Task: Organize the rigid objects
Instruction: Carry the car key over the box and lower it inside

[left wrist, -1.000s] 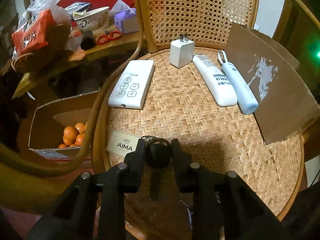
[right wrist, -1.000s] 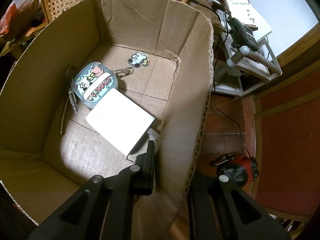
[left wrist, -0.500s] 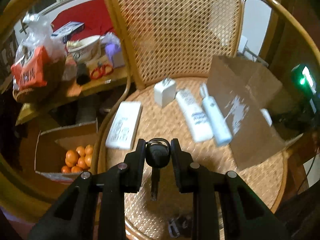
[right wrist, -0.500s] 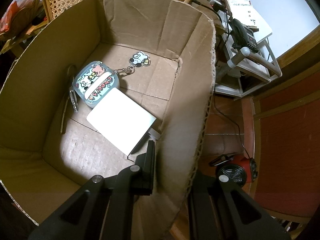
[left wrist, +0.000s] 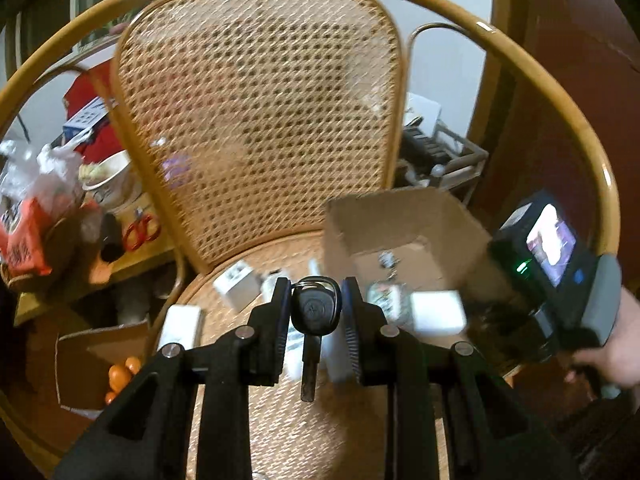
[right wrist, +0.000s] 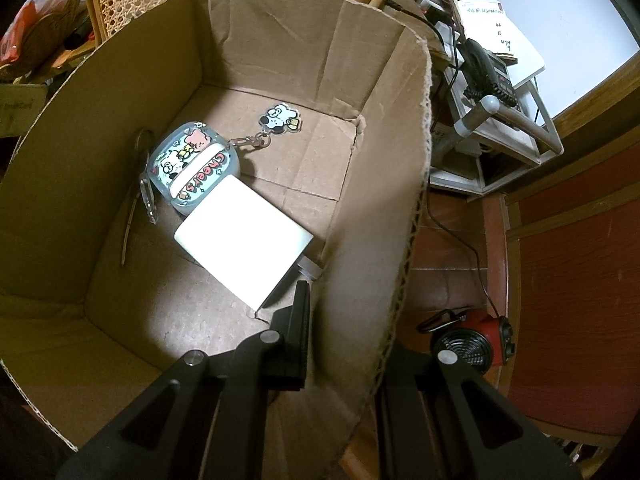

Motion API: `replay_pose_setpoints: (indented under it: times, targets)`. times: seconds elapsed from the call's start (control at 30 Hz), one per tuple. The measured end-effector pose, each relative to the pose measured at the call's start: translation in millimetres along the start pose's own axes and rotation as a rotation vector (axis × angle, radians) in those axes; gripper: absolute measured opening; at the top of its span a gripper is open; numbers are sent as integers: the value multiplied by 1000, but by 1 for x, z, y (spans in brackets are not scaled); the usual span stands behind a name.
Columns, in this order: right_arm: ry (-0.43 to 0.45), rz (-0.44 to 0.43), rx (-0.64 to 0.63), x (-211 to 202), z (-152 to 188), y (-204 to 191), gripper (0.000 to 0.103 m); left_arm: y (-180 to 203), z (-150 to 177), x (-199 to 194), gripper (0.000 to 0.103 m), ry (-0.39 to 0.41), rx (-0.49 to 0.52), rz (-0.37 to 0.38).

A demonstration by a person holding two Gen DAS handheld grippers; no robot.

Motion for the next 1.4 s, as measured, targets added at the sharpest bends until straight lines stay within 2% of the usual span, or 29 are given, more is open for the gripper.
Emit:
replay_pose_setpoints:
  times: [0.2, 0.47, 0.8, 1.0, 1.03, 1.1, 1.17, 1.23, 1.4]
  targets:
    - [-3, -2, 5, 0, 0, 1, 11, 39, -24, 5, 24, 36, 33, 47]
    - [-4, -8, 10, 0, 1, -1, 11, 78, -29, 19, 24, 27, 56, 100]
    - [-6, -27, 39, -1, 4, 3, 11, 85, -11, 46, 24, -21, 12, 120]
    - [0, -50, 103, -1, 5, 6, 11, 82, -2, 56, 24, -44, -32, 120]
    - [0, -54, 113, -1, 5, 6, 11, 81, -1, 57, 26, -44, -37, 115]
    - [1, -64, 133, -1, 5, 7, 11, 80, 2, 58, 36, -52, -44, 113]
    - [7, -72, 156, -2, 5, 9, 11, 76, 2, 57, 53, -46, -56, 97]
    - [16, -84, 189, -3, 6, 11, 11, 72, 1, 55, 62, -32, -74, 95]
    - [61, -69, 222, -6, 4, 9, 11, 62, -2, 43, 67, -6, -86, 86]
Point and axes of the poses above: each gripper's, at about its wrist camera, not at the fingertips, and x roughly the way its jaws point, y to its right, z to its underside, the point moved 6 cm from there along x, roughly the way its jaws point, and after that the axes turned 10 degrees about y, right-handed, at the moved point
